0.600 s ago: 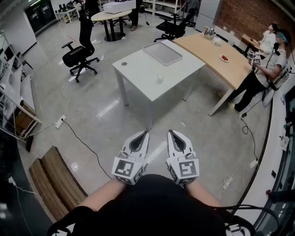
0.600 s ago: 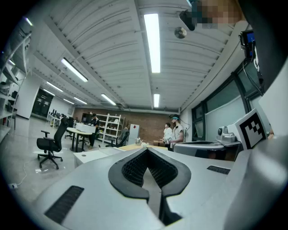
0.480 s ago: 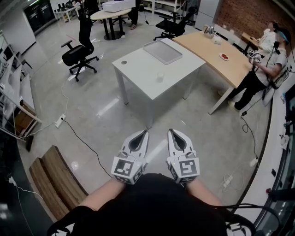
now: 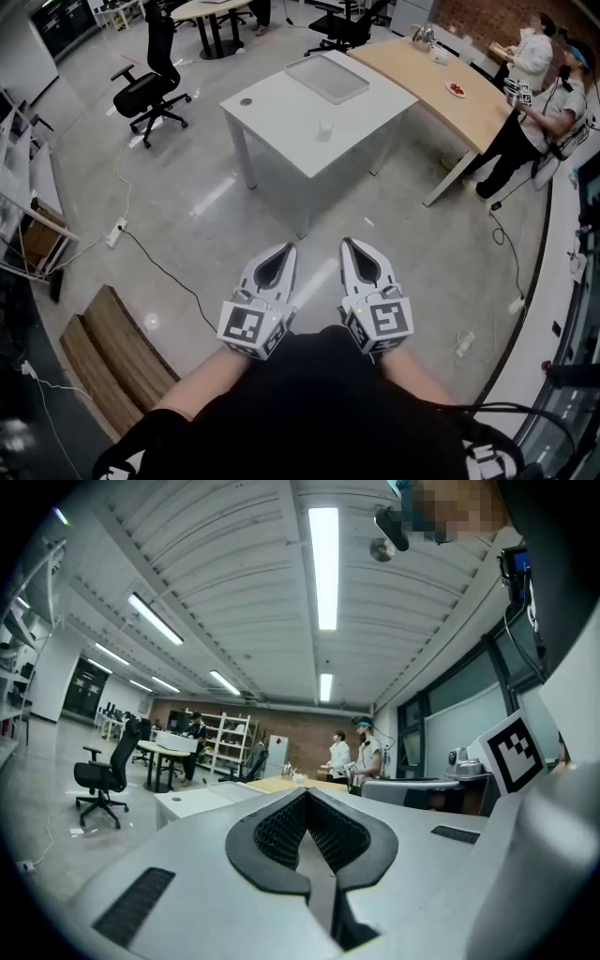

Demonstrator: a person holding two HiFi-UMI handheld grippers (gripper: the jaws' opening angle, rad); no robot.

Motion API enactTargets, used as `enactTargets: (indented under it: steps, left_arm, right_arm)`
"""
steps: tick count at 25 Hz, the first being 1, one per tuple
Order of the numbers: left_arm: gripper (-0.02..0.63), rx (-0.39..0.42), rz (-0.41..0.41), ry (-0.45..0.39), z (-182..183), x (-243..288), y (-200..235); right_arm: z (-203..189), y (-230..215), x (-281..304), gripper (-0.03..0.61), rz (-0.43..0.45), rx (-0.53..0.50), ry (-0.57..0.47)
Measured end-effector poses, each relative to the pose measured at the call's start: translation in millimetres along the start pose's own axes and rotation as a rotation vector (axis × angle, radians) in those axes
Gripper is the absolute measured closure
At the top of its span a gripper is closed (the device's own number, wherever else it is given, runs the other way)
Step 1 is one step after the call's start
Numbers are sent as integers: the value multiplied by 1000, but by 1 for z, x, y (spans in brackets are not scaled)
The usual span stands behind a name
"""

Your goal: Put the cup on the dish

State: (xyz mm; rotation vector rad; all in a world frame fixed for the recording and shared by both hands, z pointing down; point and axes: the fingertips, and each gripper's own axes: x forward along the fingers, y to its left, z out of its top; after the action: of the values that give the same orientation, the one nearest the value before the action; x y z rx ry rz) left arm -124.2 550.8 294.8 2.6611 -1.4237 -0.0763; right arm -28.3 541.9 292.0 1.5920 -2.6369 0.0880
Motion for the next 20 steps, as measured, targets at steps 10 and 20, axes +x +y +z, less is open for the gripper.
enactTargets:
  steps: [10, 20]
  left_arm:
    - [606, -42, -18, 66, -23, 37, 31]
    - [606, -30, -5, 79, -26, 145, 71]
  right_arm:
    - [-20, -24, 41, 566, -48, 19, 41]
    - [-20, -101, 135, 566, -29, 27, 36]
